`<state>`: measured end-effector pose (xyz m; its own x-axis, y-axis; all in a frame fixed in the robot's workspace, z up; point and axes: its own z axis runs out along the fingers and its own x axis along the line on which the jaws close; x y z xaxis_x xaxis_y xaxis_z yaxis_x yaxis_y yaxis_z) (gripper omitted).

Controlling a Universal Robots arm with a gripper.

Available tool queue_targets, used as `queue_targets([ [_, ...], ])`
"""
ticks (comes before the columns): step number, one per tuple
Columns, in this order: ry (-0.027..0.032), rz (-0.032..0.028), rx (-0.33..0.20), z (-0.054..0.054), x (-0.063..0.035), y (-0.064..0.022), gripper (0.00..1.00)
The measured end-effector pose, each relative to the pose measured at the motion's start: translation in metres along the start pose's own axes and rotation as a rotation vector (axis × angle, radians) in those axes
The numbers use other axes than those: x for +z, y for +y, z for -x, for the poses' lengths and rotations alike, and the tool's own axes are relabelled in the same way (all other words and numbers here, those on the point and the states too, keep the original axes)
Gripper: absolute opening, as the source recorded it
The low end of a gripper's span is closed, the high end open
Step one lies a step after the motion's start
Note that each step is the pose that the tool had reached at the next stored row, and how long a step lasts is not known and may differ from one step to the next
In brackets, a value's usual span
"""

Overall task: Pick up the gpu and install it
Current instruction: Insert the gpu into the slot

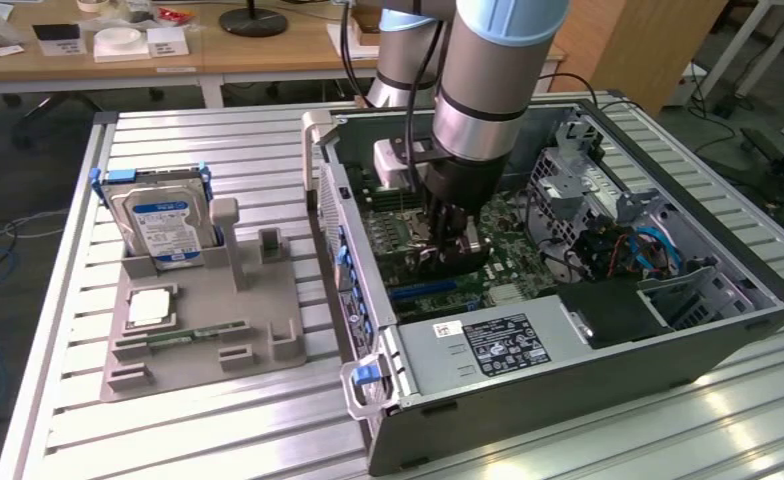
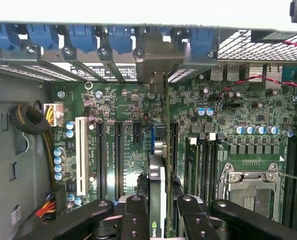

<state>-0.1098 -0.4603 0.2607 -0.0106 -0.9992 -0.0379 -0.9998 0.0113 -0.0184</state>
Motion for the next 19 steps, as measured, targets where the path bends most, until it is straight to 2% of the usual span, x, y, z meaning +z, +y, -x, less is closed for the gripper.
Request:
queue_targets([
  [10, 0.0007, -0.0002, 0.01, -0.001, 0.0001, -0.0004, 0.27],
  [14, 0.0033, -0.0003, 0.013, -0.0015, 0.0004, -0.0004, 0.27],
  [19, 0.0033, -0.0003, 0.013, -0.0019, 0.0053, -0.0003, 0.27],
])
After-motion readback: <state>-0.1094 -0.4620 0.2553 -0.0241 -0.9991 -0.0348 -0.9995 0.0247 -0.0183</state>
